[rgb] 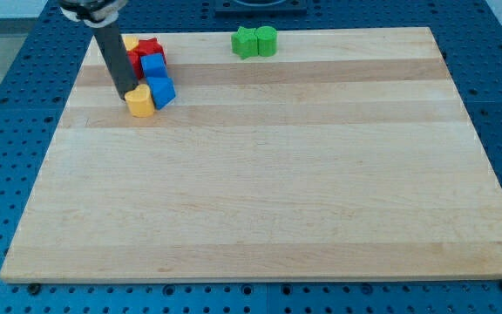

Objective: Move the yellow heart to the center

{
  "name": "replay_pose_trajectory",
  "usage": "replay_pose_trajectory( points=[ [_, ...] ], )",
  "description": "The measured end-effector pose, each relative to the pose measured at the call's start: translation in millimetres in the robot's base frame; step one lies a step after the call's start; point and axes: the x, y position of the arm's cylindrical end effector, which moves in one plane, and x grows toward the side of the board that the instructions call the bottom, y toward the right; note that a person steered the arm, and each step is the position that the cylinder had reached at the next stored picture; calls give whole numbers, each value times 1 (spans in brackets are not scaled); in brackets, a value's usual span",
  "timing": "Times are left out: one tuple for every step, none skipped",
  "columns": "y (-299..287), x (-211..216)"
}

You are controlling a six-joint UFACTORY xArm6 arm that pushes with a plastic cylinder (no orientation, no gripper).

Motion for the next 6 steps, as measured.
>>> replay_pose_trajectory(
  points=[
    [25,17],
    [46,34],
    [46,58],
    [49,80],
    [70,81],
    [102,81]
  ],
)
